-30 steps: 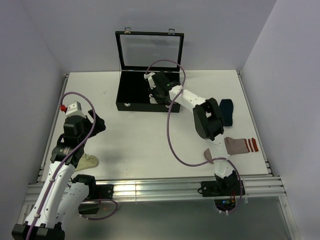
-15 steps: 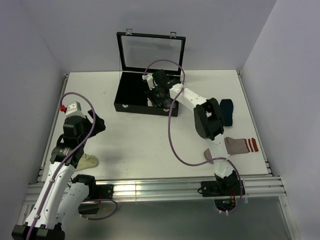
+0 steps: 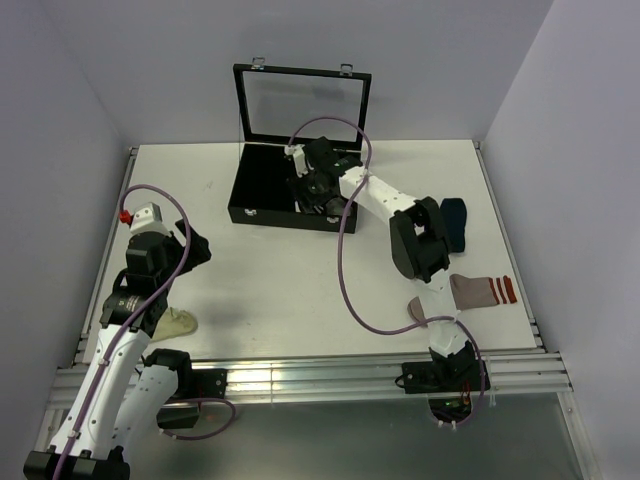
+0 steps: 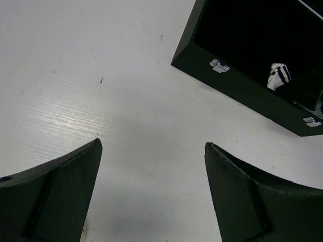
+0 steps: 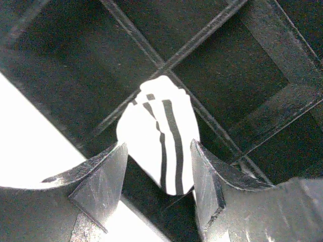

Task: Roll the socks
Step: Place the sock in the storage box, then move the sock to the center of the board.

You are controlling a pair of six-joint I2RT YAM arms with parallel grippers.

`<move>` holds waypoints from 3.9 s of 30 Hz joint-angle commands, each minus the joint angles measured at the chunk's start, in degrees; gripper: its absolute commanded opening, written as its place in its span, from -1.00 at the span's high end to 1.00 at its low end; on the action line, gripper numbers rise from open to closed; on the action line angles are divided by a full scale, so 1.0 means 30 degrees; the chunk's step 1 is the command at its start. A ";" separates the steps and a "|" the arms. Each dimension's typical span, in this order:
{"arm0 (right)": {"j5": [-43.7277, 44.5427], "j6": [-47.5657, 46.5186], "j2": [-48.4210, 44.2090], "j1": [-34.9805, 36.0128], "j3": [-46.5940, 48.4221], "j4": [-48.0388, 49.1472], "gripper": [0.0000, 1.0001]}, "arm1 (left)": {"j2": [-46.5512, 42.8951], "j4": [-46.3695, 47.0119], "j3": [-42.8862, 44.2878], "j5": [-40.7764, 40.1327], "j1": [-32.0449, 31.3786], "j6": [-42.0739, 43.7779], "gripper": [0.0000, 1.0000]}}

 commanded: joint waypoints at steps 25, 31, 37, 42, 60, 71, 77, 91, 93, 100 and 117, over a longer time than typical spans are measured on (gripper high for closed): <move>0.1091 0.1974 0.1278 0.0302 -0.0693 -0.0733 0.44 | 0.0012 0.0689 -0.0128 -0.0066 -0.0078 0.0200 -0.75; 0.0830 0.1770 0.1225 0.0302 0.0069 -0.1207 0.46 | 0.0071 0.0720 -0.0186 0.0081 -0.0078 0.0230 -0.75; -0.0079 0.2062 -0.0646 0.0273 0.1475 -0.0592 0.33 | -0.0163 0.0778 -0.0186 0.0111 -0.0078 0.0201 -0.75; 0.0328 0.2473 -0.3051 0.0097 0.1272 0.0550 0.06 | -0.0543 0.0807 -0.0186 0.0081 -0.0078 0.0171 -0.75; 0.5957 1.1340 -1.3074 -0.6284 -0.8950 0.1257 -0.84 | -0.1129 0.0836 -0.0186 0.0052 -0.0078 0.0083 -0.76; 0.4345 1.3490 -1.1672 -1.3639 -1.4813 0.2630 -0.74 | -0.1599 0.1100 -0.0304 0.0199 -0.0166 0.0142 -0.77; 0.2804 1.2553 -0.8655 -1.4025 -1.4521 0.2515 -0.71 | -0.1804 0.1101 -0.0362 0.0199 -0.0195 0.0113 -0.77; 0.0245 1.3253 -1.0553 -0.8880 -1.8323 0.0699 -0.58 | -0.2126 0.1159 -0.0421 0.0199 -0.0517 0.0084 -0.78; 0.0214 1.3808 -1.1400 -0.7819 -1.9058 0.0727 -0.58 | -0.2185 0.1159 -0.0450 0.0140 -0.0575 0.0083 -0.78; -0.1510 1.3813 -1.2138 -0.2195 -2.0908 0.0609 -0.57 | -0.2244 0.1100 -0.0479 0.0052 -0.0780 0.0025 -0.78; -0.3742 0.6576 -0.2765 0.5429 -0.5952 -0.1790 -0.54 | -0.2068 0.1071 -0.0450 0.0168 -0.1278 0.0025 -0.77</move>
